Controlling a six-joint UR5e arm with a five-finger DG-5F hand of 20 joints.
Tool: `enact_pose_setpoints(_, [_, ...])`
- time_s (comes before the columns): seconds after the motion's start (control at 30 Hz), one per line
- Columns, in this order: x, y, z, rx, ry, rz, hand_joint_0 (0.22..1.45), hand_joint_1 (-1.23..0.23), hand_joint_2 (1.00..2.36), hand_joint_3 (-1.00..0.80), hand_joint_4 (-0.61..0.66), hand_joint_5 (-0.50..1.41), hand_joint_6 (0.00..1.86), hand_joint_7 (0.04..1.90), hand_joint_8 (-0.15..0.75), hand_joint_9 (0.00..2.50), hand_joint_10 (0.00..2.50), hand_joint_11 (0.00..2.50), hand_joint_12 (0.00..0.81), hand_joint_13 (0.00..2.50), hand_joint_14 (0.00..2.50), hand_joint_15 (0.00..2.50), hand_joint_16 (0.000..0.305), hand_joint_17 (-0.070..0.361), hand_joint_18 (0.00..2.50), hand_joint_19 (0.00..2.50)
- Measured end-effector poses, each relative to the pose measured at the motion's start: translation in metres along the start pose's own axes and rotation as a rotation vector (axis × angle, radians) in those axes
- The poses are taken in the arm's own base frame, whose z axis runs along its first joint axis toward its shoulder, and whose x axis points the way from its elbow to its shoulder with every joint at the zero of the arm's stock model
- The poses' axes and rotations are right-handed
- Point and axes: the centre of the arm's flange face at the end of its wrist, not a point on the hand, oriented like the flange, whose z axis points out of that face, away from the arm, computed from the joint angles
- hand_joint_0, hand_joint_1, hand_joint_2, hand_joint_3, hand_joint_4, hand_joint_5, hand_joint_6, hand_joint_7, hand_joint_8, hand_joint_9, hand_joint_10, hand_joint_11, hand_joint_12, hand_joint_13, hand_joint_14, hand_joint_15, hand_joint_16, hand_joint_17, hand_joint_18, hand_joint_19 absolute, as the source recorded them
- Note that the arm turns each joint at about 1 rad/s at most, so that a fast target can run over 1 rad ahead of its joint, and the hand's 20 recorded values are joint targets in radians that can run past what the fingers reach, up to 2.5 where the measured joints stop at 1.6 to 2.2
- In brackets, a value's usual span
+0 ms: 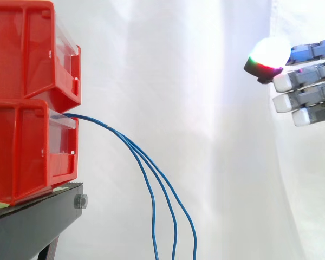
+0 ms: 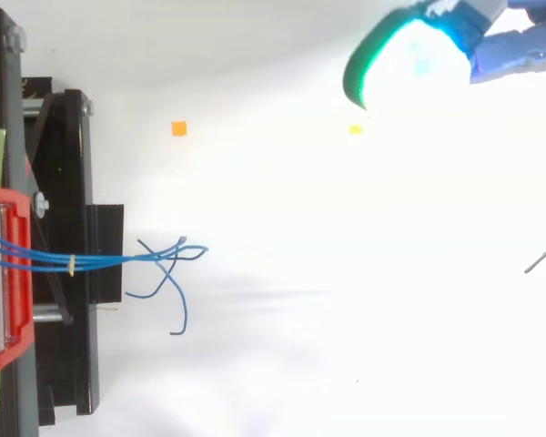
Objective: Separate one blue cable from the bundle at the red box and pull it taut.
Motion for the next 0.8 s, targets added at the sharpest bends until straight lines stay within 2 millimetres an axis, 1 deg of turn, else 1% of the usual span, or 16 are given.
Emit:
enact_pose_setpoints(0.2, [-0.002, -0.003, 0.003, -0.006, -0.042, -0.049, 0.47, -0.7, 1.0, -0.5, 0.18, -0.17, 0.5, 0.85, 0.293, 0.64, 0.01, 0.46, 0.358, 0.58, 0.01, 0.39, 0.049, 0.11, 0.41, 0.53])
enact_pose_setpoints(0.57, [0.0, -0.01, 0.005, 0.006, -0.045, -0.109, 0.48, -0.71, 1.0, -0.5, 0.18, -0.17, 0.5, 0.85, 0.294, 0.64, 0.01, 0.46, 0.355, 0.6, 0.01, 0.4, 0.048, 0.109, 0.43, 0.54])
enact_pose_setpoints(0.8, [0.004, -0.02, 0.008, 0.015, -0.044, -0.141, 0.48, -0.71, 1.0, -0.5, 0.18, -0.17, 0.5, 0.85, 0.294, 0.64, 0.01, 0.47, 0.354, 0.61, 0.01, 0.4, 0.048, 0.108, 0.44, 0.55])
